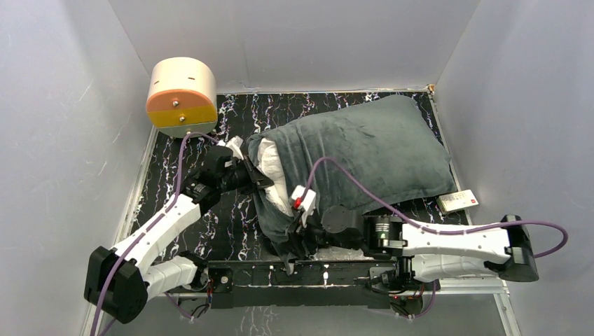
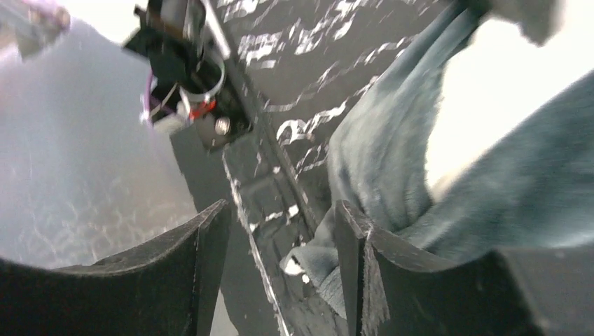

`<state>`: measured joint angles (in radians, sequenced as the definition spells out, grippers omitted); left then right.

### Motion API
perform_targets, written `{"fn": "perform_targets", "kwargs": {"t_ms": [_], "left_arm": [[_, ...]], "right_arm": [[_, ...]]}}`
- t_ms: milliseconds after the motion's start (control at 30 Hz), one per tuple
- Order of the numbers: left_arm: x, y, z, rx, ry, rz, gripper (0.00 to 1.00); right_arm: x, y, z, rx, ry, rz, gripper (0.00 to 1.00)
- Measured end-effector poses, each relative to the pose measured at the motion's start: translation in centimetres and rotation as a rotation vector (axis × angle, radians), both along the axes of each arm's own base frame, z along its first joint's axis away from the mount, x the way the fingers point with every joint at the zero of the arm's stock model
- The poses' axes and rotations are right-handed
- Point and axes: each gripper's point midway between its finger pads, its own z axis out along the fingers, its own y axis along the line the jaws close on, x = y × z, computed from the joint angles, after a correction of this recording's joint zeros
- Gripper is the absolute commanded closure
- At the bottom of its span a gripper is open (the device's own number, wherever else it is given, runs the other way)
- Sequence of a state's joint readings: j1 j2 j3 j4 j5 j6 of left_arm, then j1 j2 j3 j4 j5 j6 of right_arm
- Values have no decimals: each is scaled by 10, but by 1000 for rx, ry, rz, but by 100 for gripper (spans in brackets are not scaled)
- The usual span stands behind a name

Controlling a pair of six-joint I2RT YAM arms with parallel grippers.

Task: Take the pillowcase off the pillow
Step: Remove the pillow from the pillowcase.

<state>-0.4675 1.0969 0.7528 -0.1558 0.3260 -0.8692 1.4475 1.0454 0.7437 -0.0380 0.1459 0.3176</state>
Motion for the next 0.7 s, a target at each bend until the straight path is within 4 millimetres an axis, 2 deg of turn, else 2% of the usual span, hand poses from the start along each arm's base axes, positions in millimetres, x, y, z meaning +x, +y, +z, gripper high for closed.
{"fn": "perform_targets", "kwargs": {"t_ms": [133, 200, 300, 367, 400, 467, 500, 533, 567, 600, 700], "left_arm": [[-3, 3, 0, -21, -34, 10, 100], [-6, 4, -1, -29, -41, 11, 100], [-11, 5, -2, -43, -57, 14, 100], [-16, 3, -1, -51, -70, 9, 100], [-18, 3, -1, -53, -75, 6, 100], [-22, 2, -1, -56, -84, -1, 100], [-24, 1, -2, -57, -87, -4, 100], [-26, 1, -2, -57, -89, -6, 100], [-27, 2, -4, -57, -92, -6, 100], [-29, 3, -6, -55, -95, -3, 100], [-33, 6, -7, -65, -109, 15, 100]], "right_arm": [[31, -10, 55, 67, -54, -200, 27], [55, -18, 72, 65, -86, -333, 24], [87, -26, 75, 17, -109, -484, 24], [111, -30, 65, -38, -116, -574, 26], [119, -32, 59, -65, -116, -604, 30], [138, -36, 38, -139, -111, -653, 47], [146, -40, 27, -179, -107, -669, 60], [152, -42, 19, -211, -103, -683, 79], [158, -47, 11, -240, -101, -699, 93], [163, -52, 7, -262, -103, -719, 98], [175, -66, 8, -271, -96, -772, 100]]}}
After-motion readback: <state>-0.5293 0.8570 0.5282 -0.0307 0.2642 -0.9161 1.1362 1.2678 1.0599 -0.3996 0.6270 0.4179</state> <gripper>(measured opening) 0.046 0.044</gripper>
